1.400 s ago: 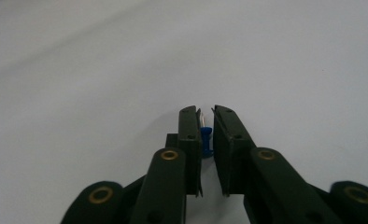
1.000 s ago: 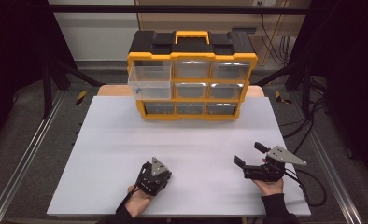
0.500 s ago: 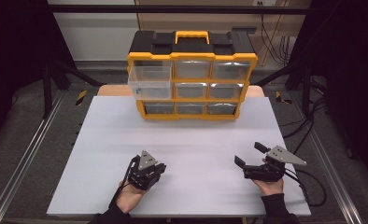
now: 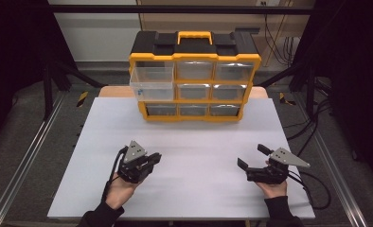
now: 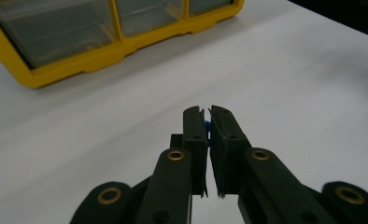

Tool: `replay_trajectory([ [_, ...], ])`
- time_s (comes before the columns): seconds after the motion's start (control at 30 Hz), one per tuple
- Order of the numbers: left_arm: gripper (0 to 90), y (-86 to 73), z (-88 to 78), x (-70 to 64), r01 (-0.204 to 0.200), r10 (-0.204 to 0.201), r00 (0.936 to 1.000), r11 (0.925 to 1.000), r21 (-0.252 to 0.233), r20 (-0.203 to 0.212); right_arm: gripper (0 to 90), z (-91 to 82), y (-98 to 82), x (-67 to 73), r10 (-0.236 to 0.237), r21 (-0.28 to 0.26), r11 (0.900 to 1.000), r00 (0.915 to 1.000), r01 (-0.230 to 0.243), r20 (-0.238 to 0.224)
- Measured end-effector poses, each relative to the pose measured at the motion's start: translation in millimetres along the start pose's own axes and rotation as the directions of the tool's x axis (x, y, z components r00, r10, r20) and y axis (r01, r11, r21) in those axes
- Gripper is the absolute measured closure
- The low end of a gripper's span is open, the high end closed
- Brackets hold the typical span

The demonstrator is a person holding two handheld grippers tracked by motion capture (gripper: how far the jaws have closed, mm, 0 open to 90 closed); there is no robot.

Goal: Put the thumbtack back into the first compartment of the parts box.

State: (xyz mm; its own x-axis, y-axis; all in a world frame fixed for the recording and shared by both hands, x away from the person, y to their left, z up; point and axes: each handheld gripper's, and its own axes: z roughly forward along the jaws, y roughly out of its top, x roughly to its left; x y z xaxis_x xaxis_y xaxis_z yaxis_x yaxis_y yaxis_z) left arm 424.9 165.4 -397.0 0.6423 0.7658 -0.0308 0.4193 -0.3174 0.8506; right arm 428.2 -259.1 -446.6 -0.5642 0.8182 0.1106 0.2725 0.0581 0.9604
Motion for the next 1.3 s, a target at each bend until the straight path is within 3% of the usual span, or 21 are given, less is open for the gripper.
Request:
replay_trajectory([
  [0.07,84.6,4.5,-3.9,1.6,-0.004,0.004,1.0,0.9999,-0.013,0.0,0.7,-0.1,0.2,1.8,0.023,0.007,1.0,0.9997,-0.023,0.0],
  [0.4,84.6,38.9,-21.8,13.8,-0.041,0.039,0.999,0.9959,-0.081,-0.022,0.7,-0.4,0.1,1.3,0.014,0.006,1.0,0.9999,-0.014,0.0],
  [0.67,84.6,68.6,-32.3,24.2,-0.043,0.041,0.9989,0.9922,-0.117,-0.022,0.7,-0.3,0.0,0.3,0.004,0.001,1.0,1.0,-0.004,0.001],
  [0.77,84.6,79.1,-36.2,26.1,-0.052,0.05,0.9985,0.9897,-0.133,-0.021,0.7,0.3,0.8,2.0,0.027,-0.011,1.0,0.9996,-0.027,-0.004],
  [0.93,84.6,93.0,-42.1,28.7,-0.056,0.054,0.9984,0.9871,-0.15,-0.02,0.7,0.3,0.7,1.7,0.024,-0.009,1.0,0.9997,-0.024,-0.005],
  [0.97,84.6,95.9,-43.1,28.9,-0.052,0.05,0.9986,0.9862,-0.157,-0.018,0.7,-0.2,-0.2,-0.7,-0.012,0.0,1.0,0.9999,0.012,0.001],
  [1.17,84.5,116.6,-50.5,31.8,-0.064,0.06,0.9978,0.9831,-0.172,-0.028,0.7,-0.2,-0.4,-1.1,-0.018,0.003,1.0,0.9998,0.018,0.001],
  [1.3,84.6,130.8,-55.1,30.6,-0.074,0.069,0.997,0.9803,-0.183,-0.035,0.7,-0.2,0.3,2.0,0.024,0.008,1.0,0.9997,-0.024,0.001],
])
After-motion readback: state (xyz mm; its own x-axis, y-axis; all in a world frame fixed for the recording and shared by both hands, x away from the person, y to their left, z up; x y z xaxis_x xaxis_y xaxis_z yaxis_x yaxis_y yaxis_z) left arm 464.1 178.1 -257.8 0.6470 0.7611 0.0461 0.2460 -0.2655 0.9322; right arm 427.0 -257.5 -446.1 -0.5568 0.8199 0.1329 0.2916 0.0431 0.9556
